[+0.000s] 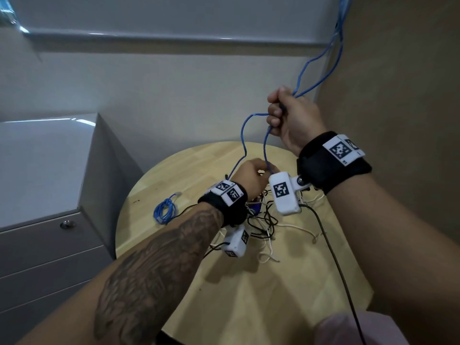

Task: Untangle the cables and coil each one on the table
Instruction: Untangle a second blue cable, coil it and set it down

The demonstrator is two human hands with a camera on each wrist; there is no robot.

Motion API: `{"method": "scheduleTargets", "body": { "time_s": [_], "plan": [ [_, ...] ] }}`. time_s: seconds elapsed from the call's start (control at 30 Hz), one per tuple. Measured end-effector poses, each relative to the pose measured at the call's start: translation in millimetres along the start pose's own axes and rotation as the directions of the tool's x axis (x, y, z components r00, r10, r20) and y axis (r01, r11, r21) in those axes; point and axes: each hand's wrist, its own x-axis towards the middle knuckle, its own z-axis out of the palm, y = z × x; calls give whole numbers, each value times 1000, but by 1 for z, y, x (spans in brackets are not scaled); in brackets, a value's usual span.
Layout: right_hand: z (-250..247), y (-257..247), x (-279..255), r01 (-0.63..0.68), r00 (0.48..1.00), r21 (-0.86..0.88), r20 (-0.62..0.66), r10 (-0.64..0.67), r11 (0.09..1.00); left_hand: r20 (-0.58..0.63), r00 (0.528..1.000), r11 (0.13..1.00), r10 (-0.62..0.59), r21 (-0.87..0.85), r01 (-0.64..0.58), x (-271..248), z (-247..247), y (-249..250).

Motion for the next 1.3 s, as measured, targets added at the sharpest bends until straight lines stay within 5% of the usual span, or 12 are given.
{"method": "scheduleTargets", "body": {
  "time_s": [0.13, 0.27, 0.33, 0.43, 0.63, 0.77, 0.87, 1.07, 1.23, 1.3],
  "plan": [
    [-10, 0, 4, 63, 994, -54, -87, -67, 997, 174, 978, 963, -113, -222, 151, -7, -5, 12],
    [-27, 19, 7, 206, 965, -452, -52, -257, 868, 5, 981, 790, -196, -592, 161, 0, -23, 16],
    [-33, 42, -2, 139, 986, -584, 10, -164, 800, -55, 969, 723, -241, -676, 142, 8, -34, 20],
    [-34, 69, -21, 95, 992, -714, 8, -127, 694, -83, 960, 707, -269, -693, 138, 15, -40, 22],
    [-44, 103, -35, -44, 996, -583, 35, 79, 811, -84, 960, 655, -267, -747, 117, 14, -57, 21],
    [-49, 115, -45, 26, 982, -852, 119, 145, 524, -108, 965, 708, -238, -700, 96, 19, -74, 30],
    [-57, 123, -46, -43, 970, -934, 46, 238, 355, -149, 964, 753, -220, -655, 71, 23, -82, 40],
    [-59, 120, -43, -91, 962, -898, 33, 273, 431, -115, 985, 816, -127, -577, 38, 26, -92, 65],
    [-70, 143, -46, -92, 888, -981, -3, 460, 170, -224, 967, 693, -119, -716, -81, 35, -111, 97],
    [-79, 150, -56, -116, 886, -974, -14, 463, 193, -264, 960, 694, -95, -709, -127, 40, -124, 111]
  ]
}}
